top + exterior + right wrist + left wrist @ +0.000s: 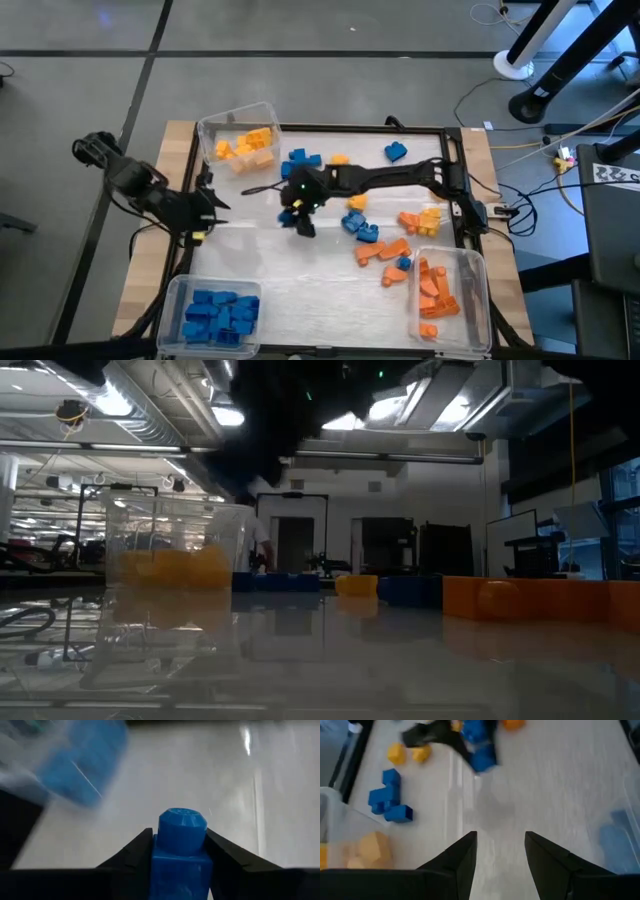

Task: Sort blocks
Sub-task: Put the blue game piece into the bottom left transparent bin

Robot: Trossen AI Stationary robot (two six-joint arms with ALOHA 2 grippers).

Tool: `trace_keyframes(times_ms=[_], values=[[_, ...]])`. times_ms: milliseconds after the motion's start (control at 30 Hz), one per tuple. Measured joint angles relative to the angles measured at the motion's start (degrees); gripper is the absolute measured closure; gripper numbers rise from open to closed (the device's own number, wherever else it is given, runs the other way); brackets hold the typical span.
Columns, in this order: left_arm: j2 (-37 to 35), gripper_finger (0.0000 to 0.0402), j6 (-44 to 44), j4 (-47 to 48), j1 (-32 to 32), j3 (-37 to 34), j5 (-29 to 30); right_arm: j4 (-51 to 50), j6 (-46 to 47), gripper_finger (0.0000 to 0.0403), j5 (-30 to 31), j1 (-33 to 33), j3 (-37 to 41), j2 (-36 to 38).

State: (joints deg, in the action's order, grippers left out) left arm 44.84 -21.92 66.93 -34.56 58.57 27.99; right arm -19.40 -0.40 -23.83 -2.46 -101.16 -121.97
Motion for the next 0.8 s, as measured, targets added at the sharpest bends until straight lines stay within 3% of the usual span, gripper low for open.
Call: trace_keyframes(times_ms=[400, 600, 800], values=[[-9.71, 0.0247, -3.2, -0.03, 0.14, 0.0, 15.81, 34.96, -5.26, 0.0255, 3.92, 12.16, -0.42, -1.57], [-10.86, 0.0247, -4.19, -0.28, 0.13, 0.02, 17.49, 39.51, -8.69, 0.0254, 7.98, 17.09, -1.63, -5.03], [-10.67, 0.0247, -7.5, -0.36, 0.13, 0.02, 26.2, 39.39, -10.58, 0.0254, 11.33, 19.38, -7.42, -11.27]])
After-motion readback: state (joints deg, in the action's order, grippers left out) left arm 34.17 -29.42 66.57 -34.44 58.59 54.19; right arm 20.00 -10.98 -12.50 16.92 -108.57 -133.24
